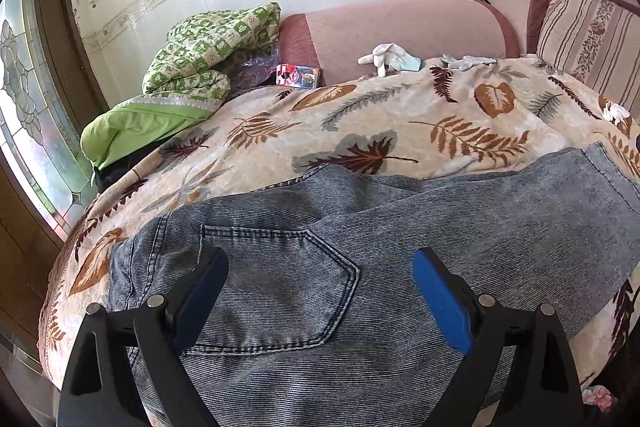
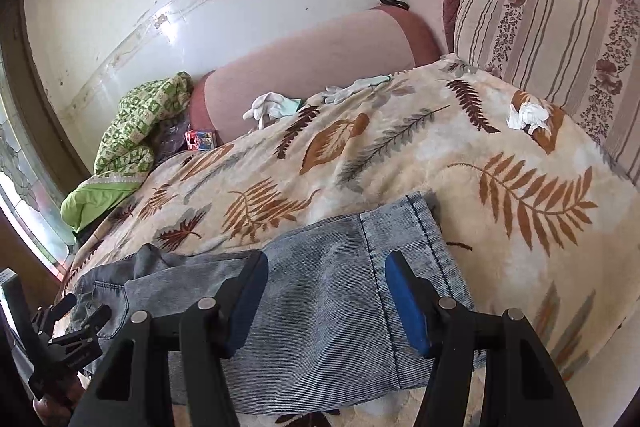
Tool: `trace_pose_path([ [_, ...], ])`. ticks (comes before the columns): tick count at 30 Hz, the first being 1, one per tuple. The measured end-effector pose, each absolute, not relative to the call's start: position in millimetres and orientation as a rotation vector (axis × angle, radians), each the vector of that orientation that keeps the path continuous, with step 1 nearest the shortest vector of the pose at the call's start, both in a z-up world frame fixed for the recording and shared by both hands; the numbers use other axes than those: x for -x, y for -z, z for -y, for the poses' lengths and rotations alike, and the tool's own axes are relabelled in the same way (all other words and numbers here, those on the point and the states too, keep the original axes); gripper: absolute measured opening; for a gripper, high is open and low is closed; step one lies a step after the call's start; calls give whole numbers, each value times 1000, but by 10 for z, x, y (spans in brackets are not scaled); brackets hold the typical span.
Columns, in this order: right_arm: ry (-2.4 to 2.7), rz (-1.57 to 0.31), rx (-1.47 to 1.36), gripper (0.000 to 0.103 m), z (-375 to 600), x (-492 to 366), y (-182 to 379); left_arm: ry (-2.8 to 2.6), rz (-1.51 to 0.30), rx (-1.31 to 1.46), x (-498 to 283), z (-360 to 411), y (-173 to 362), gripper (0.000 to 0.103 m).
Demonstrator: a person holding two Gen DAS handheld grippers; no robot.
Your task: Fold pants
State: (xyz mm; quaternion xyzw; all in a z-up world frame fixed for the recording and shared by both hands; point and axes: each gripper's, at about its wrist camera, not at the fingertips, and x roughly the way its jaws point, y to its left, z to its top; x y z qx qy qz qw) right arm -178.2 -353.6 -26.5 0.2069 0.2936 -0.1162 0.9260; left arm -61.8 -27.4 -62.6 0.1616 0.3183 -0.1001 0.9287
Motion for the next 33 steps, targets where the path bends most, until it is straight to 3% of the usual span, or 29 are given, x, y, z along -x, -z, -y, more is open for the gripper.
trace_pose_path([
  [16, 199, -618, -491, 65, 3645, 1742, 303, 261, -712, -359, 776, 624, 706, 94],
  [33, 243, -650, -724, 65, 4445, 2039, 455, 358, -735, -419, 878, 1333, 608, 94],
])
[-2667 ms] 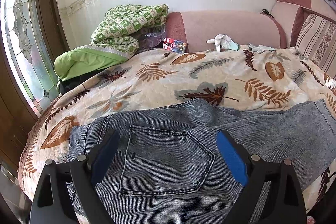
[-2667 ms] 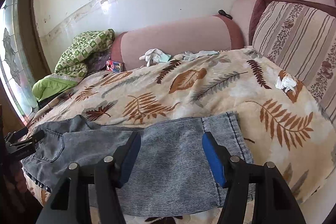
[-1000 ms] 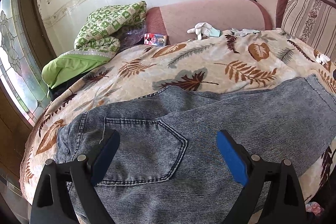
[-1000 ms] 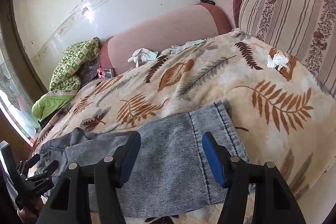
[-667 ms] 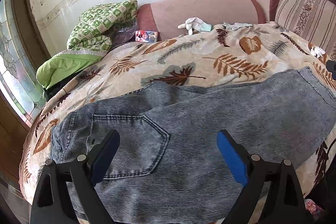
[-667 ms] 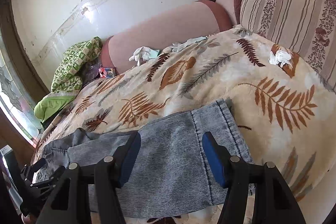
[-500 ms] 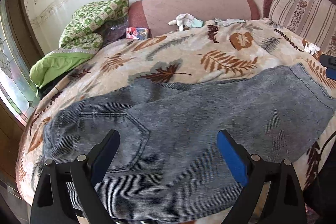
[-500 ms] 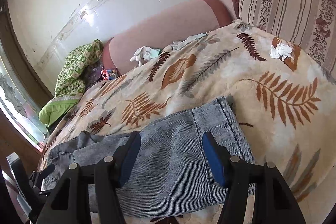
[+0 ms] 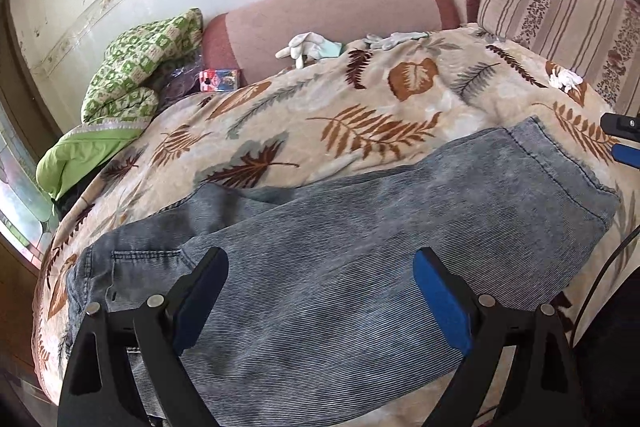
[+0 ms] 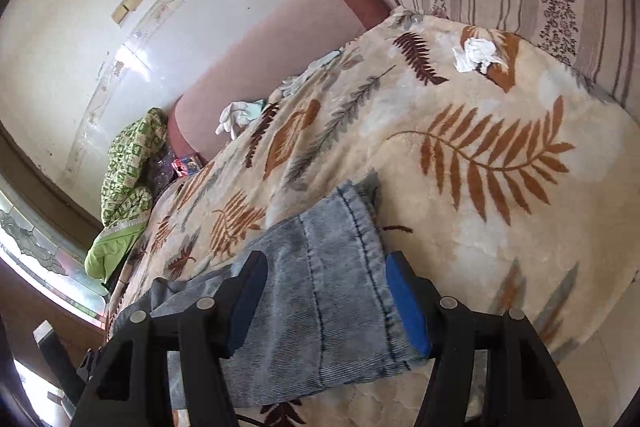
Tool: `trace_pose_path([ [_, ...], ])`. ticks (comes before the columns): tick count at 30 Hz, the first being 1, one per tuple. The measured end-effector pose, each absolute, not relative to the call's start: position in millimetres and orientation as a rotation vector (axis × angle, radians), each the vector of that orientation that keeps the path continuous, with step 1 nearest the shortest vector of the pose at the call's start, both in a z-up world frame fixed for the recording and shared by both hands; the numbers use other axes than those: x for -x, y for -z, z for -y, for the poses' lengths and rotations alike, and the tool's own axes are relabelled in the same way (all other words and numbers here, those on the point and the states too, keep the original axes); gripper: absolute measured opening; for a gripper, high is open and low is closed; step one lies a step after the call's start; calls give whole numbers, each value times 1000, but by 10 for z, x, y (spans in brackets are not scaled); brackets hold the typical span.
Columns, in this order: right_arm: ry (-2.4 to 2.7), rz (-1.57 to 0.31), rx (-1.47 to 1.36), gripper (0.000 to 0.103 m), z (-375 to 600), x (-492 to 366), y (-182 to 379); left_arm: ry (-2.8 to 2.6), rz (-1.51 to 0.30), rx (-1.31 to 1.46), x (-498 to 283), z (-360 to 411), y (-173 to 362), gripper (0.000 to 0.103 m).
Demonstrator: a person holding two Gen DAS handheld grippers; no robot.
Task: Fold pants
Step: 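Grasp the jeans hem with the right tool and lift it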
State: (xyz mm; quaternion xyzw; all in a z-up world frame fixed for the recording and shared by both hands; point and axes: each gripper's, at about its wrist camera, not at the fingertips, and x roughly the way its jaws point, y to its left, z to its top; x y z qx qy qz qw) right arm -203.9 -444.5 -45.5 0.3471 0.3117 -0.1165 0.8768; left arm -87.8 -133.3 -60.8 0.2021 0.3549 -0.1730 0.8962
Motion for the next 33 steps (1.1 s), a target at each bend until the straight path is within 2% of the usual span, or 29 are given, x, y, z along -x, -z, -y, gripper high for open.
trace_pose_path([
  [16, 299, -691, -1034, 65, 4895, 2531, 770, 460, -722, -492, 946, 1571, 721, 94],
  [22, 217, -726, -1165, 65, 4661, 2496, 933, 469, -725, -497, 779, 1529, 788, 94],
  [33, 195, -828, -1163, 66, 4194, 2218, 1126, 393, -809, -406, 515, 1151, 880, 94],
])
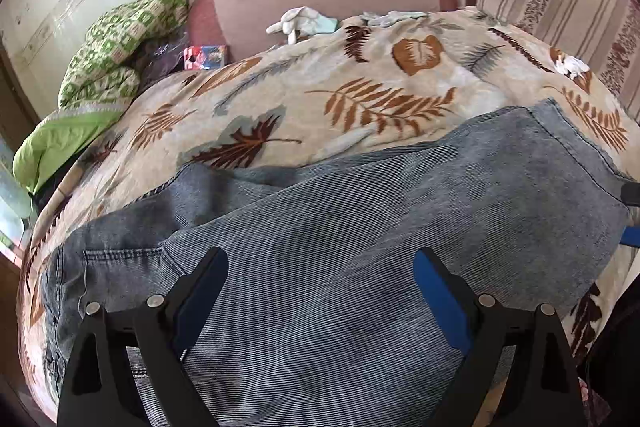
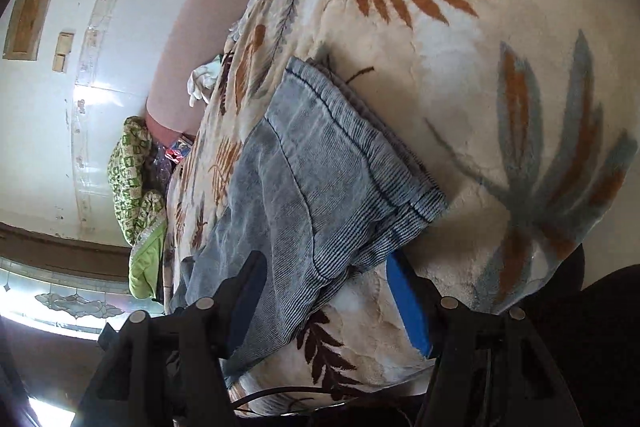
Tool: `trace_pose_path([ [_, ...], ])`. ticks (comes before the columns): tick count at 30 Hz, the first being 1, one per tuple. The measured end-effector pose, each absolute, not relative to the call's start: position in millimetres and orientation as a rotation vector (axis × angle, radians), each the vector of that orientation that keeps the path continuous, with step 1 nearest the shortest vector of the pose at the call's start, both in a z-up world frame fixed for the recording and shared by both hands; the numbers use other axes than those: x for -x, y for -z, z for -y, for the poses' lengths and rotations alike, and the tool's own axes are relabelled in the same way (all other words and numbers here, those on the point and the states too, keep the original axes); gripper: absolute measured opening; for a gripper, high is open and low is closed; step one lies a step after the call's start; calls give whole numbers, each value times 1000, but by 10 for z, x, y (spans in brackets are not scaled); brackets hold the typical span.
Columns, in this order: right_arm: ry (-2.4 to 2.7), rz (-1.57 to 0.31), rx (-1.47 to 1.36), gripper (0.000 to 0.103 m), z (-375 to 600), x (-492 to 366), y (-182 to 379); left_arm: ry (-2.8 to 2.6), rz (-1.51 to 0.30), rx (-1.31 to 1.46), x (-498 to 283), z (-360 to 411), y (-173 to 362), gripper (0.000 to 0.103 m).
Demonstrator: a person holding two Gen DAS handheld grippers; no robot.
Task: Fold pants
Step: 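Grasp the jeans hem with the right tool and lift it, then carry the hem over the legs toward the waist with the right tool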
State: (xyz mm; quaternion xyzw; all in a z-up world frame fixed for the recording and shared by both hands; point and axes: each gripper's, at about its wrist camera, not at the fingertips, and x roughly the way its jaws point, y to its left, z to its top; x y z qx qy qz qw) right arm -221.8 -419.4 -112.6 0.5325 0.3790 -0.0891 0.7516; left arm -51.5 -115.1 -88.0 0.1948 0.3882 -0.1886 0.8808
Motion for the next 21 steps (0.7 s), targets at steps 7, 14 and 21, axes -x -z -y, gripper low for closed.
trace_pose_path([
  [7, 229, -792, -1177, 66, 4258, 2280, 1154, 400, -815, -413, 539, 1162, 920, 94],
  [14, 261, -705, -1216, 68, 4350, 2304, 1201, 419, -834, -422, 550, 1203, 966, 94],
  [21, 295, -597, -1235, 68, 4413, 2323, 1216, 399, -880, -378, 438, 1123, 1015, 94],
])
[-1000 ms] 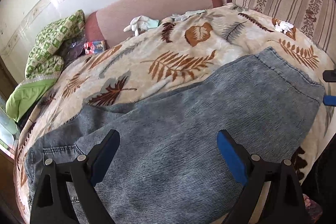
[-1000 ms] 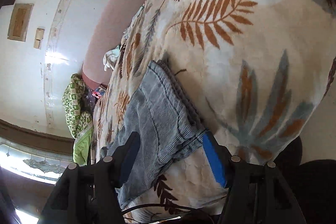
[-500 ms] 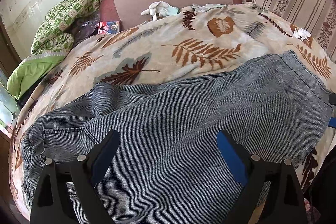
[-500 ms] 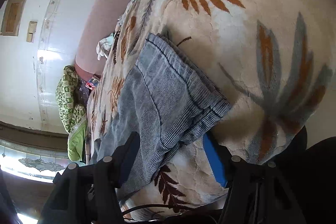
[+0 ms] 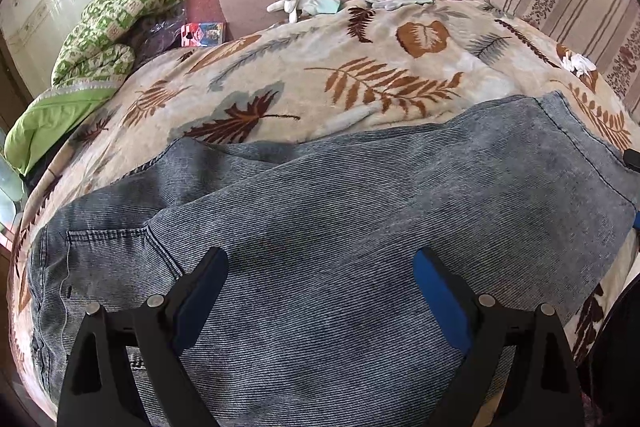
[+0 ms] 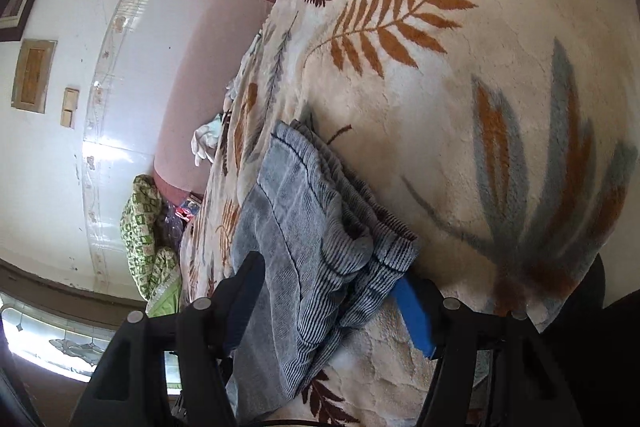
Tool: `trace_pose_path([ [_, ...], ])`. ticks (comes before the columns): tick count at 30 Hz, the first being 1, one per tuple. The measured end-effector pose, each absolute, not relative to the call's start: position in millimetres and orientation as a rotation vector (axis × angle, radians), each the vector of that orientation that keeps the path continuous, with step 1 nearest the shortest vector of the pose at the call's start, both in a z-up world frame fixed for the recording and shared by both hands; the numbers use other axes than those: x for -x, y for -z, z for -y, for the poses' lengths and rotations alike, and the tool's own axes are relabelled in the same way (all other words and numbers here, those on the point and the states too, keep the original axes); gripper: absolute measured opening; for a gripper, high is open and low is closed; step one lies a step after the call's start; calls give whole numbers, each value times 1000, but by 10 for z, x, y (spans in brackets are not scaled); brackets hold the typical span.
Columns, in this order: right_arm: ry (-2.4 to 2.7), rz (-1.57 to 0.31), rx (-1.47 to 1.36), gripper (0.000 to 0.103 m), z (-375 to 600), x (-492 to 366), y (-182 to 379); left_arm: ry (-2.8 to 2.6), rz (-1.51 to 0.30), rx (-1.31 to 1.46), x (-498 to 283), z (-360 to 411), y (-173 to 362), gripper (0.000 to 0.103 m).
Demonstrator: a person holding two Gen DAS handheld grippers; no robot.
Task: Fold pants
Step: 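Carry the hem over the legs toward the waist with the right tool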
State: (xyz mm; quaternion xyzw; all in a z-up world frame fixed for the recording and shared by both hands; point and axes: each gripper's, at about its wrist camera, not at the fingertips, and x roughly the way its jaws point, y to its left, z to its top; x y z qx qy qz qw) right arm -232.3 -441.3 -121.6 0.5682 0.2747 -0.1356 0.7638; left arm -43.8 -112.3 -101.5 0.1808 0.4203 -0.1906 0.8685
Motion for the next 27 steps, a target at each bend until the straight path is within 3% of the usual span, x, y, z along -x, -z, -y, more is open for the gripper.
trace_pose_path([
  [2, 299, -578, -1212, 66, 4416, 2309, 1204, 400, -889, -374, 423, 1115, 1029, 94],
  [5, 312, -584, -1164, 36, 4418, 2273, 1184, 398, -894, -365, 403, 1085, 1016, 94],
  [8, 290, -575, -1202, 25, 4433, 2255, 1221, 387, -901, -337, 339, 1015, 976, 94],
  [13, 280, -569, -1062, 19, 4285, 2151, 946, 337, -927, -254, 163, 785, 884, 94],
  [22, 148, -564, -723, 19, 3531, 1748, 174, 202, -908, -104, -158, 204, 594, 94],
  [27, 8, -644, -603, 19, 2797, 1397, 219, 126, -879, -22, -292, -178, 452, 94],
])
